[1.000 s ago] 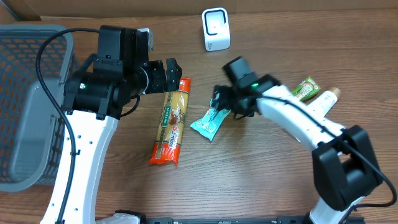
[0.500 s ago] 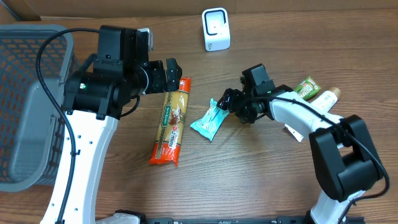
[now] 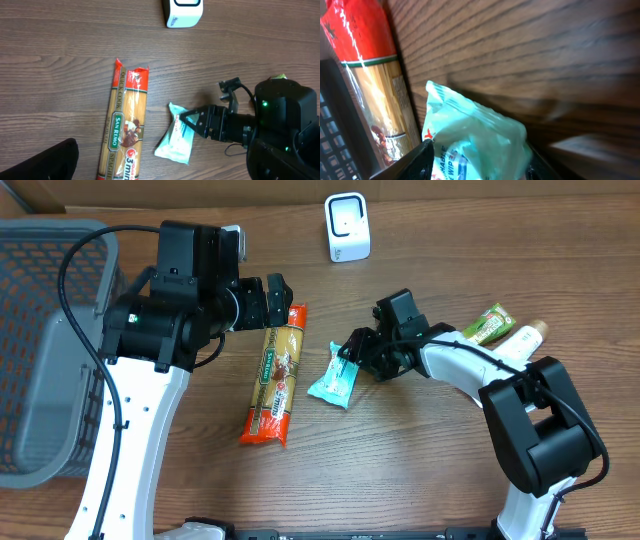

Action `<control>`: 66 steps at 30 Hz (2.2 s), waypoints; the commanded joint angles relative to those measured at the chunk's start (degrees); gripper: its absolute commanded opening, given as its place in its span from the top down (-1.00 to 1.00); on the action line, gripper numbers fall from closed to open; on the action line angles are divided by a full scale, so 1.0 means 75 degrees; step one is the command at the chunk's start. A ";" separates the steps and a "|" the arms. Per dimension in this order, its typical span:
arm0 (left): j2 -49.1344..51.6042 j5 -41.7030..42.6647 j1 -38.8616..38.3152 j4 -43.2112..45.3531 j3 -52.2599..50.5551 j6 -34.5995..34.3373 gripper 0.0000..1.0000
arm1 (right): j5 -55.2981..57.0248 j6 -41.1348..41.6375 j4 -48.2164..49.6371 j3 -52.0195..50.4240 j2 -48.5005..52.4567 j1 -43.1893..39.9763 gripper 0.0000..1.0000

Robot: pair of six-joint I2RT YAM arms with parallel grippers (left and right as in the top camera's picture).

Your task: Scan the item barcode

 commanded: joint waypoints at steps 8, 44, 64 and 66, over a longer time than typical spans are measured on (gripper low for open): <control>0.0012 0.0061 -0.0006 0.0023 0.0029 -0.0020 -0.99 | 0.0312 -0.0064 -0.0017 -0.0152 0.0335 0.0286 0.92; 0.0012 0.0061 -0.0006 0.0023 0.0029 -0.0020 -0.99 | 0.8419 -0.1886 -0.6781 0.2393 0.1052 0.2119 0.93; 0.0012 0.0061 -0.0006 0.0023 0.0029 -0.0020 -0.99 | 0.4657 -0.2675 -0.6461 0.3209 0.0417 0.2232 -0.22; 0.0012 0.0061 -0.0006 0.0023 0.0029 -0.0020 -1.00 | 0.4395 -0.2856 -0.6478 0.3299 0.0058 0.1871 -0.22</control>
